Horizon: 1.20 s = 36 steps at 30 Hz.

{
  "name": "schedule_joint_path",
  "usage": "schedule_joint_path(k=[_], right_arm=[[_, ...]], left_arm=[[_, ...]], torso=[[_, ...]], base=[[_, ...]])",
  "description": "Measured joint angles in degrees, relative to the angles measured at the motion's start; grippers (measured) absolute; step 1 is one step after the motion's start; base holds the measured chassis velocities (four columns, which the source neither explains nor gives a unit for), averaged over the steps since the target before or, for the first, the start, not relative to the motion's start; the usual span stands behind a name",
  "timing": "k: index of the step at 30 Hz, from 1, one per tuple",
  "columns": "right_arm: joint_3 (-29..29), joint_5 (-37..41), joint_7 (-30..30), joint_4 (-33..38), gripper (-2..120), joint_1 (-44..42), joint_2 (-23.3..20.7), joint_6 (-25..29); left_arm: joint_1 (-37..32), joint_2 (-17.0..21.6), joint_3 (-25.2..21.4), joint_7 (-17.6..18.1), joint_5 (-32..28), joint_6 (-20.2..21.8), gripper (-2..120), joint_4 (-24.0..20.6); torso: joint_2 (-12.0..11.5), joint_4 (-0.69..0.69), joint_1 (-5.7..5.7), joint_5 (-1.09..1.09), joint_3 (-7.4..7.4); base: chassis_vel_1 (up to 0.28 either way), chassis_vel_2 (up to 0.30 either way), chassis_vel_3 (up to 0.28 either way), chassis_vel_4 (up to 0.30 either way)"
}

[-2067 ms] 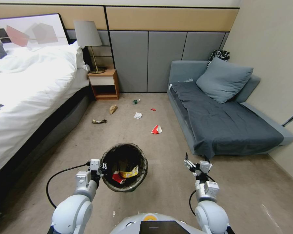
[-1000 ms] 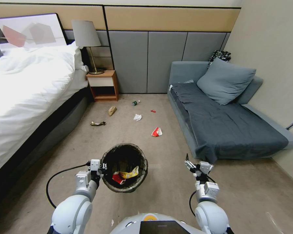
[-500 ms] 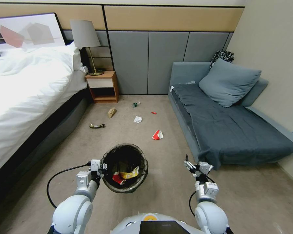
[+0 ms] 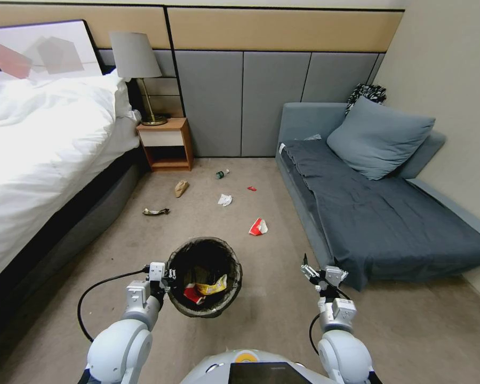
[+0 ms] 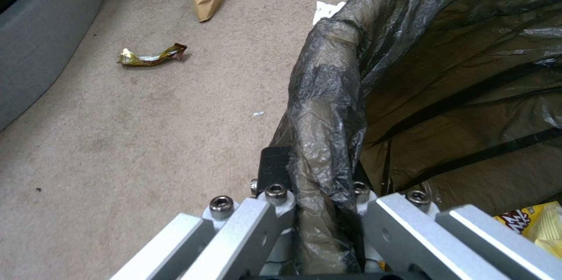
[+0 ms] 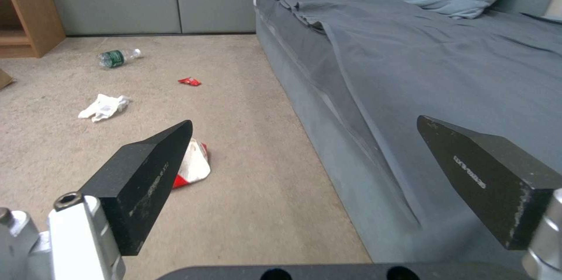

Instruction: Pick up the trash bin, then pick up the garbage from the floor and place it into the trash bin.

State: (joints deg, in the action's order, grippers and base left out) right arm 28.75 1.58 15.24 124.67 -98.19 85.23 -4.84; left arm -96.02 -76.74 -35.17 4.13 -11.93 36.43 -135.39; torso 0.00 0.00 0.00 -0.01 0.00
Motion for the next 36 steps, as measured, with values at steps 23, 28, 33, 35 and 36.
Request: schedule_joint_path(k=[23,28,33,35,36], right_arm=[[0.18,-0.64,0.84,-0.09,100,-0.32,0.64,0.15],[0.25,-0.64,0.91,-0.1,100,-0.3,0.67,0.26],[0.11,-0.64,0.91,-0.17,100,-0.08,0.68,0.23],[0.05,-0.64,0.91,-0.17,100,0.07,0.67,0.15],[0.03,-0.64,0.91,-0.17,100,0.1,0.67,0.15]], left_arm=[[0.62,-0.02,-0.03,-0.15,-0.15,-0.09,1,0.01],[0.62,-0.08,0.28,-0.17,-0.12,-0.15,1,0.09],[0.57,-0.37,0.34,-0.2,-0.04,-0.27,1,0.09],[0.56,-0.34,0.12,-0.21,-0.04,-0.31,1,0.1],[0.58,-0.3,0.08,-0.21,-0.04,-0.32,1,0.11]], torso=[[0.0,-0.01,0.0,0.0,0.0],[0.0,0.0,0.0,0.0,0.0],[0.0,0.0,0.0,0.01,0.0],[0.0,0.0,0.0,0.01,0.0],[0.0,0.01,0.0,0.01,0.0]], base=[[-0.102,0.102,0.101,-0.104],[-0.106,0.112,0.125,-0.1],[-0.113,0.119,0.11,-0.113],[-0.098,0.13,0.131,-0.122],[-0.132,0.125,0.128,-0.128]])
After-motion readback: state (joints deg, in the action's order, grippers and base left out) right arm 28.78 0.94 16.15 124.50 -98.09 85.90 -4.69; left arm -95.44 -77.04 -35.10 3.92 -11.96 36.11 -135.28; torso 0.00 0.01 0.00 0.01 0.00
